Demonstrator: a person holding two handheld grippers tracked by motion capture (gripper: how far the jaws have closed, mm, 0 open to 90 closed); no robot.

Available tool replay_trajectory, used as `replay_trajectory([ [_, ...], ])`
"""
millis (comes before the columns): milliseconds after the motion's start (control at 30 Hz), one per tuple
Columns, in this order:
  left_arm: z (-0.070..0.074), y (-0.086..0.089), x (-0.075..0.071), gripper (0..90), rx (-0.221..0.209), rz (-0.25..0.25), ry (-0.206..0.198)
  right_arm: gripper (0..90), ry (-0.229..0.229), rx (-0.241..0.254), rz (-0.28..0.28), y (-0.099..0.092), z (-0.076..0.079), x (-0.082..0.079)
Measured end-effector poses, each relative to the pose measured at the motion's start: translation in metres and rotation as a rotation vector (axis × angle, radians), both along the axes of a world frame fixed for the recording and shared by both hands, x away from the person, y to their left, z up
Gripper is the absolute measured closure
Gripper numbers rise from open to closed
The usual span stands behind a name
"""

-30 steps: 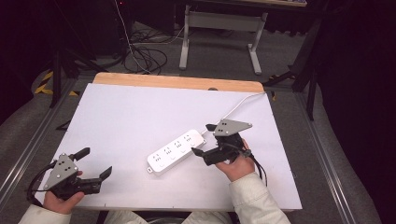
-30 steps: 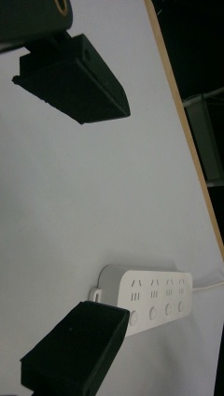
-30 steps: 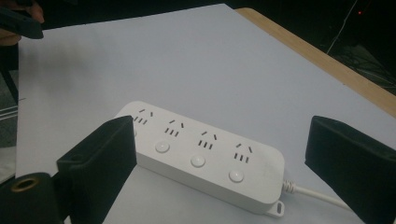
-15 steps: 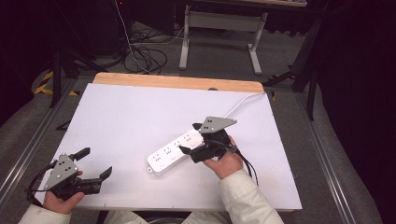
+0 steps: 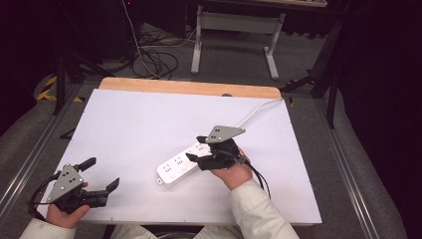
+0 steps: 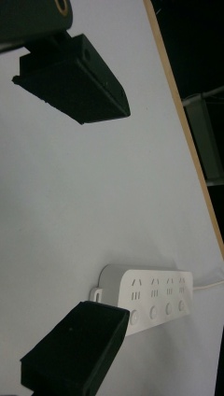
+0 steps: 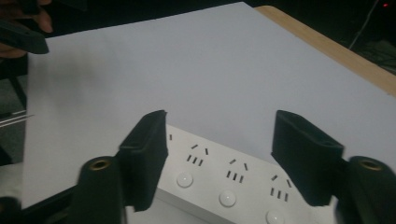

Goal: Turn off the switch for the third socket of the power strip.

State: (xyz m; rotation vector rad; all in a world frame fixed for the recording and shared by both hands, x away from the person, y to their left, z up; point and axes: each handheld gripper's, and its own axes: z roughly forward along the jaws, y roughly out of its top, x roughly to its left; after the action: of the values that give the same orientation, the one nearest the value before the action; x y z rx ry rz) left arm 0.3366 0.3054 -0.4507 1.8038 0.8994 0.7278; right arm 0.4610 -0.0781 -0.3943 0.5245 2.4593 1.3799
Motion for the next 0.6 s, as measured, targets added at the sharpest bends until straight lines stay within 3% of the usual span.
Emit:
replay_trajectory([
  [33, 0.0, 0.0, 0.0, 6.1, 0.0, 0.0, 0.0, 48.9, -0.016, -0.013, -0.012, 0.002, -0.002, -0.002],
  [133, 0.0, 0.0, 0.0, 6.1, 0.004, 0.0, -0.002, 60.7, -0.011, -0.037, -0.014, 0.006, -0.006, -0.002],
  [167, 0.0, 0.0, 0.0, 6.1, 0.004, -0.001, -0.002, 60.7, -0.011, -0.037, -0.014, 0.006, -0.006, -0.002],
  [200, 0.0, 0.0, 0.0, 6.1, 0.005, -0.001, -0.001, 68.4, -0.004, -0.048, -0.012, 0.009, -0.01, -0.001],
  [267, 0.0, 0.0, 0.0, 6.1, 0.008, -0.001, -0.001, 72.2, 0.001, -0.051, -0.007, 0.01, -0.011, -0.001],
  [300, 0.0, 0.0, 0.0, 6.1, 0.007, -0.002, -0.001, 80.6, 0.0, -0.069, 0.0, 0.014, -0.015, -0.001],
  [367, 0.0, 0.0, 0.0, 6.1, 0.004, -0.001, -0.002, 88.2, 0.012, -0.084, 0.004, 0.017, -0.018, 0.0],
  [600, 0.0, 0.0, 0.0, 6.1, 0.008, -0.001, -0.001, 89.9, 0.044, -0.119, 0.013, 0.025, -0.026, 0.002],
])
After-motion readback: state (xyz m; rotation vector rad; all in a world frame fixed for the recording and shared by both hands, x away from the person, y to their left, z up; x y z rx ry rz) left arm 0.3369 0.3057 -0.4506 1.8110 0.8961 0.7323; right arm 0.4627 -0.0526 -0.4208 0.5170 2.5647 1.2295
